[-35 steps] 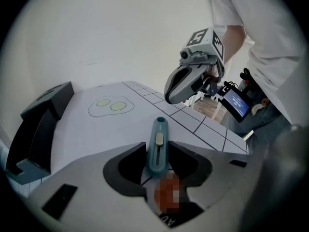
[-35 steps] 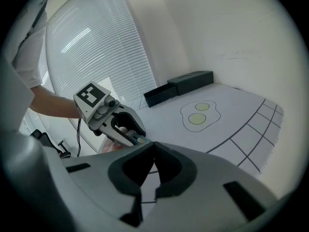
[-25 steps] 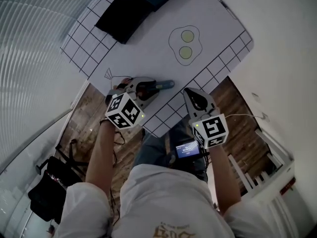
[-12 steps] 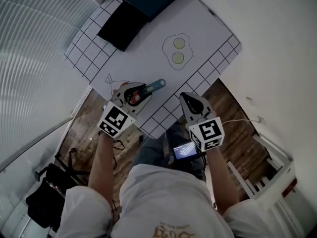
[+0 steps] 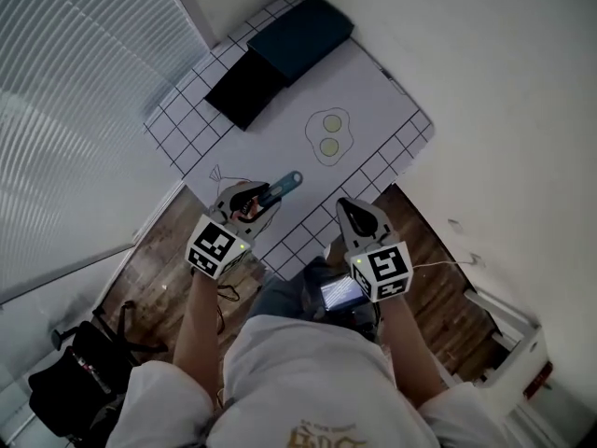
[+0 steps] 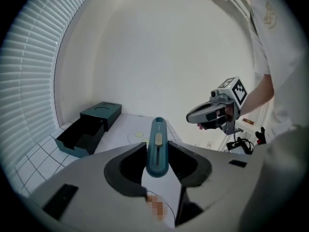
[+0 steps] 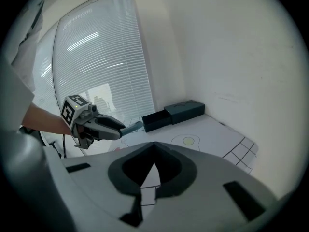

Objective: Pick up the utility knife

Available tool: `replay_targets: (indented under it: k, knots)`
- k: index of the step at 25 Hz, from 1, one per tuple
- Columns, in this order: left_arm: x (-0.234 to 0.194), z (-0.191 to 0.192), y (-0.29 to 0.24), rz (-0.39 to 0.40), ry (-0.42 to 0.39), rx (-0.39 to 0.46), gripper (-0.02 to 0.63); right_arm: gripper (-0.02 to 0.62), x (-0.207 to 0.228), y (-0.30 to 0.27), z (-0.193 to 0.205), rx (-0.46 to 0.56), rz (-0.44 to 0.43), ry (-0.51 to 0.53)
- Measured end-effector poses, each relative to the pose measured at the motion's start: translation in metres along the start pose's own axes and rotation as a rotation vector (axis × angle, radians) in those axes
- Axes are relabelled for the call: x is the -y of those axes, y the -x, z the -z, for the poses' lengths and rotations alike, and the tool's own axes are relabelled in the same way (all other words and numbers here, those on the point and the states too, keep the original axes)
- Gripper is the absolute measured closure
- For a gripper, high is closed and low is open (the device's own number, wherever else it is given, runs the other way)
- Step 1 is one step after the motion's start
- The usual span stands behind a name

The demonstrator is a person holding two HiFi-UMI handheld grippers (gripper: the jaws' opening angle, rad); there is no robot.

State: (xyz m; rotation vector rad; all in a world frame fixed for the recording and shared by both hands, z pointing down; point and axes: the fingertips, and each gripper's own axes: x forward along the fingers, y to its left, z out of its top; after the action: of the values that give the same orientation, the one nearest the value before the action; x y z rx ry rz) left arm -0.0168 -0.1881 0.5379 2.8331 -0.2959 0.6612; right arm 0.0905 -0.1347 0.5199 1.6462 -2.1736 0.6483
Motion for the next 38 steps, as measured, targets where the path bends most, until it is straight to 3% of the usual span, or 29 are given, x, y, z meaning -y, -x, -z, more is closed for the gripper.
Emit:
replay_targets:
  k: [9,15,26,31,38]
  knots:
    - [0.005,-0.046,0.035,-0.061,-0.012,0.093,0.462,0.589,0.015,0.018,-0.032,0.028,0.071,0.029]
    - [0.011,-0.076,0.056,-0.083,-0.019,0.153,0.462,0.589,0.02,0.03,-0.067,0.121,0.121,0.055]
    - [0.028,-0.124,0.071,-0.127,-0.063,0.255,0.462,0.589,0.018,0.053,-0.121,0.284,0.102,0.102]
    - [0.04,-0.137,0.082,-0.141,-0.048,0.315,0.462,0.589,0.017,0.069,-0.132,0.342,0.133,0.098]
    - [0.049,-0.156,0.088,-0.135,-0.038,0.381,0.462,0.589,0.007,0.074,-0.143,0.381,0.091,0.132]
